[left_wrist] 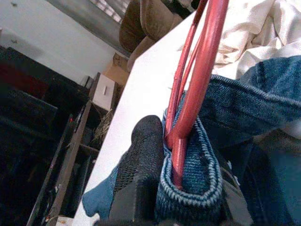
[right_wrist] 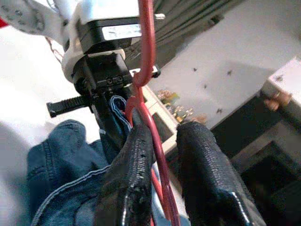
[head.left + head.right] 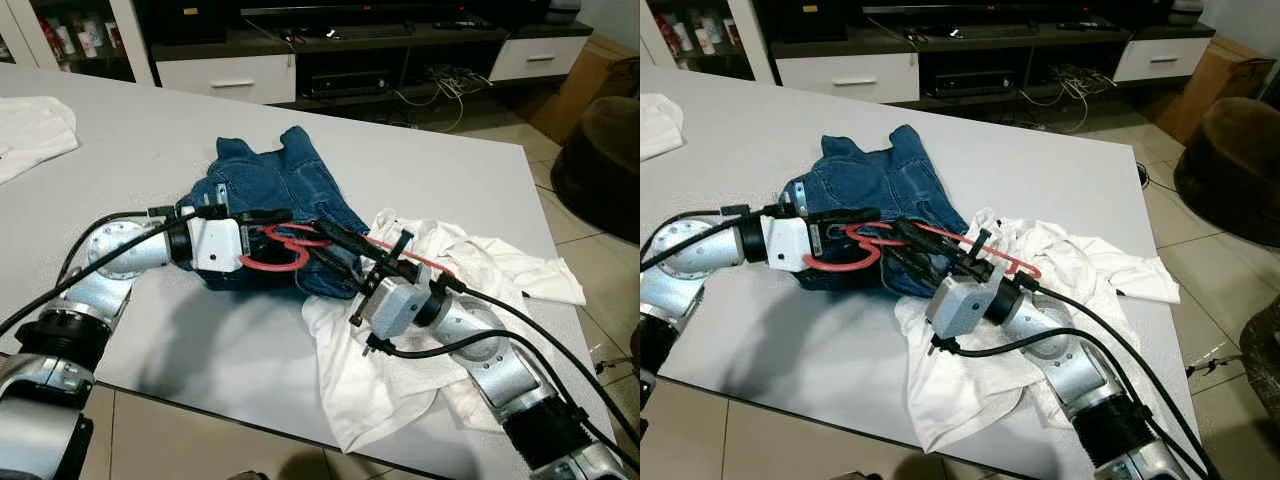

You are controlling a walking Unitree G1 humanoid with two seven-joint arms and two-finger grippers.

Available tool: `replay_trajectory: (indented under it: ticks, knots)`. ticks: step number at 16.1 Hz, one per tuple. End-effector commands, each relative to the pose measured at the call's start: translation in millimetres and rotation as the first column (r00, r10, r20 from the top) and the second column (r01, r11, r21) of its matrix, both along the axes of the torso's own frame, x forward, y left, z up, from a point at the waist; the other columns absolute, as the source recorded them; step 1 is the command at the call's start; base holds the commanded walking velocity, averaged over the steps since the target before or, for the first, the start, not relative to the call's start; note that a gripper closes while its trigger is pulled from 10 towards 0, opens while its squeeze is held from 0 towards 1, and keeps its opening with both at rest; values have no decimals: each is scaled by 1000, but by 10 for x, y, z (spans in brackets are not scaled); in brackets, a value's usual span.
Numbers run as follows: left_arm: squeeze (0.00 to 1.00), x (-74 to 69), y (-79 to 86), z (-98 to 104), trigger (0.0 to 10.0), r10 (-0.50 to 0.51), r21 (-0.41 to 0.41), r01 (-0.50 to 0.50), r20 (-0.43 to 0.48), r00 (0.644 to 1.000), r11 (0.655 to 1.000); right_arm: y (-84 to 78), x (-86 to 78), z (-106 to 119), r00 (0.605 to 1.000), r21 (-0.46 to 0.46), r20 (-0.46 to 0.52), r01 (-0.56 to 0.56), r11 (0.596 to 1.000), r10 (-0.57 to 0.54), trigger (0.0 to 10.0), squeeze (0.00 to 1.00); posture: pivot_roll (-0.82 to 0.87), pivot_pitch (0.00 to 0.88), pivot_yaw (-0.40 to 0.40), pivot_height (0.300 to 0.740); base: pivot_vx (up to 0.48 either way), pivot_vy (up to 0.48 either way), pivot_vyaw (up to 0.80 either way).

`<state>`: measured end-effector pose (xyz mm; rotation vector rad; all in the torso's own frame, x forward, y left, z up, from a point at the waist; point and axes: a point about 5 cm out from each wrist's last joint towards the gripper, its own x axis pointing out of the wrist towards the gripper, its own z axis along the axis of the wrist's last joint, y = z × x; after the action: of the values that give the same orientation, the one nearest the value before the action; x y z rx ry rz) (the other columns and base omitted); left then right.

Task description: Hang hanger

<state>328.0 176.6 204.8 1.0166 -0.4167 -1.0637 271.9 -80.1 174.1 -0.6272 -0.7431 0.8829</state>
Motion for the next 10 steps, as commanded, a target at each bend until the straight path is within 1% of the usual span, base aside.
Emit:
replay_trajectory:
  ticks: [1, 3, 6, 10]
  knots:
    - [0, 6, 66, -61, 0, 42, -4, -42, -19, 999, 999, -39, -35, 122, 1000, 79, 14, -14, 997, 13, 10000, 0, 48, 64, -8, 740, 0, 0, 0]
    - [0, 32, 130, -78, 0, 95, -20, -95, -18, 995, 995, -78, -39, 125, 1000, 90, -18, -8, 996, 10, 10000, 0, 46, 65, -7, 740, 0, 0, 0]
    - [0, 64, 183, -73, 0, 147, -34, -147, -7, 989, 988, -137, -33, 170, 999, 110, -39, 9, 994, -4, 10000, 0, 45, 65, -6, 740, 0, 0, 0]
    - [0, 132, 252, 3, 0, 214, -117, -214, -8, 977, 970, -225, -8, 162, 996, 122, -81, 47, 991, -37, 10000, 0, 44, 65, -4, 740, 0, 0, 0]
